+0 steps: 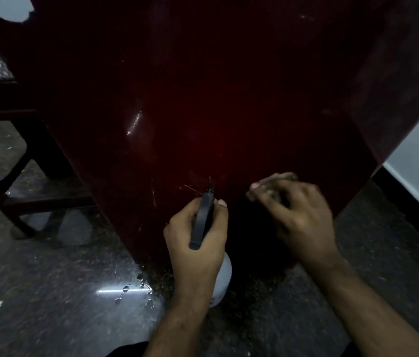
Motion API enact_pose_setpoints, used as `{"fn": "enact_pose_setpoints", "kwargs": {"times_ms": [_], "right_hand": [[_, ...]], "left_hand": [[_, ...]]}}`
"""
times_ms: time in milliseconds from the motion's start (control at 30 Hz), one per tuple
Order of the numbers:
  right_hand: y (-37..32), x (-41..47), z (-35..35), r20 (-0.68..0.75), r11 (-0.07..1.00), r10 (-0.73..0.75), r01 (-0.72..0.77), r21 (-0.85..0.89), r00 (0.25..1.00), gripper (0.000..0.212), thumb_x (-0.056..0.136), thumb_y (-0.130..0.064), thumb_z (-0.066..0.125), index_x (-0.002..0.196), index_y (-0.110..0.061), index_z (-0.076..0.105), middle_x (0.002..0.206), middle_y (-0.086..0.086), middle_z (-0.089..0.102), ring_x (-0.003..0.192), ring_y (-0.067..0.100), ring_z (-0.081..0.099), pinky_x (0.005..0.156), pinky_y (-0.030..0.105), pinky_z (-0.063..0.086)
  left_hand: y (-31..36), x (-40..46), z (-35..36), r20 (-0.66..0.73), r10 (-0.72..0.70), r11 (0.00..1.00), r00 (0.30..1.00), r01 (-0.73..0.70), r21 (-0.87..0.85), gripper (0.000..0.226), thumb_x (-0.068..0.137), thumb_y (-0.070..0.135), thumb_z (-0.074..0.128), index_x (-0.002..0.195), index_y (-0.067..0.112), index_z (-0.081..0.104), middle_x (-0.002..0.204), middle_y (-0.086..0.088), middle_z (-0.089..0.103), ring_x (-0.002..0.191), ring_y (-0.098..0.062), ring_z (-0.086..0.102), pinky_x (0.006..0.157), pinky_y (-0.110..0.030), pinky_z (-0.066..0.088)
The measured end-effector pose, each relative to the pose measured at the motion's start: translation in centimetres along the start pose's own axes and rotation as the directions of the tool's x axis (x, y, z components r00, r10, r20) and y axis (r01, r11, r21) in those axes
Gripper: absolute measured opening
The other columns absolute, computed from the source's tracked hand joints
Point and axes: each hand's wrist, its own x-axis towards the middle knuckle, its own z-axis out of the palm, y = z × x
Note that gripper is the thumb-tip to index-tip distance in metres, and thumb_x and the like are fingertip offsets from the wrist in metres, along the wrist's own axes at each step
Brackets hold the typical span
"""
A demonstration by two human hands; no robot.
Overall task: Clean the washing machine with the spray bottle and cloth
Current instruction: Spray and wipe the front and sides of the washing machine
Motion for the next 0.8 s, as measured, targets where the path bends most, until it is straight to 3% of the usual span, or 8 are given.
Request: {"fn": "enact_pose_setpoints", "kwargs": {"times_ms": [133,200,300,400,533,600,700,800], "right_hand": [[-1.4,3.4,0.0,-0.190,0.990,0.139,-0.136,0.029,0.972,0.035,0.101,-0.010,0.065,0.135,-0.015,0.067,0.122,0.015,0.067,0.105,0.032,0.048,0.086,0.040,0.044],[-3.6,4.4,0.9,-0.179,0.996,0.047,-0.033,0.080,0.983,0.033,0.104,-0.015,0.060,0.136,-0.013,0.065,0.123,0.014,0.068,0.110,0.029,0.052,0.088,0.038,0.045],[-3.2,1.9,1.8,-0.012,0.984,-0.157,0.158,0.078,0.988,0.037,0.104,-0.015,0.060,0.140,-0.009,0.061,0.134,0.008,0.067,0.117,0.026,0.063,0.087,0.039,0.052],[-1.2,0.3,0.8,-0.054,0.995,0.011,-0.005,0.098,0.999,0.028,0.104,-0.012,0.058,0.130,-0.010,0.069,0.129,0.004,0.070,0.100,0.028,0.065,0.082,0.042,0.052],[-3.4,4.5,1.3,-0.207,0.981,0.147,-0.115,0.159,0.967,0.026,0.104,-0.011,0.057,0.126,-0.010,0.071,0.125,0.003,0.071,0.105,0.026,0.064,0.093,0.038,0.048],[-5.9,5.3,2.7,-0.172,0.988,0.002,0.025,0.154,0.985,0.027,0.105,-0.014,0.057,0.128,-0.012,0.070,0.126,0.005,0.070,0.112,0.025,0.060,0.092,0.038,0.047],[-6.1,3.4,4.0,0.040,0.950,-0.289,0.282,0.131,0.956,0.037,0.099,-0.015,0.060,0.136,-0.014,0.064,0.138,0.009,0.063,0.127,0.026,0.051,0.102,0.039,0.041],[-4.1,2.3,3.4,0.013,0.957,-0.271,0.268,0.113,0.962,0.033,0.101,-0.011,0.061,0.134,-0.013,0.067,0.133,0.010,0.066,0.121,0.030,0.059,0.100,0.042,0.045]], "left_hand": [[0.0,0.2,-0.2,-0.034,-0.015,1.000,0.999,0.014,-0.012,0.038,0.099,0.022,0.073,0.076,-0.006,0.066,0.064,-0.027,0.058,0.061,-0.052,0.053,0.045,-0.054,0.046],[0.1,0.4,0.0,-0.065,-0.030,0.999,0.997,0.029,-0.023,0.034,0.099,0.024,0.074,0.078,-0.003,0.070,0.071,-0.027,0.065,0.066,-0.051,0.058,0.047,-0.055,0.049],[0.1,0.5,0.0,-0.085,-0.040,0.999,0.996,0.037,-0.031,0.035,0.098,0.022,0.075,0.073,0.000,0.068,0.067,-0.027,0.061,0.062,-0.051,0.056,0.047,-0.053,0.048],[-0.4,0.7,-0.9,-0.101,-0.072,0.997,0.992,0.068,-0.044,0.033,0.098,0.024,0.075,0.074,0.003,0.069,0.075,-0.030,0.065,0.062,-0.051,0.055,0.047,-0.052,0.046],[-1.2,1.4,-2.0,-0.235,-0.159,0.986,0.959,0.145,-0.078,0.031,0.096,0.025,0.074,0.073,0.006,0.066,0.072,-0.025,0.064,0.056,-0.025,0.050,0.052,-0.038,0.041],[-1.3,2.2,-2.8,-0.330,-0.230,0.970,0.916,0.187,-0.159,0.028,0.097,0.020,0.072,0.075,0.004,0.066,0.066,-0.015,0.063,0.057,-0.020,0.051,0.051,-0.034,0.041],[-1.3,3.0,-3.8,-0.381,-0.267,0.961,0.885,0.213,-0.178,0.028,0.098,0.019,0.072,0.075,0.004,0.067,0.066,-0.003,0.064,0.056,-0.015,0.053,0.048,-0.030,0.043],[-1.3,3.0,-4.6,-0.326,-0.257,0.965,0.910,0.222,-0.141,0.025,0.098,0.020,0.073,0.074,0.013,0.071,0.066,0.000,0.068,0.058,-0.008,0.061,0.049,-0.025,0.050]]}}
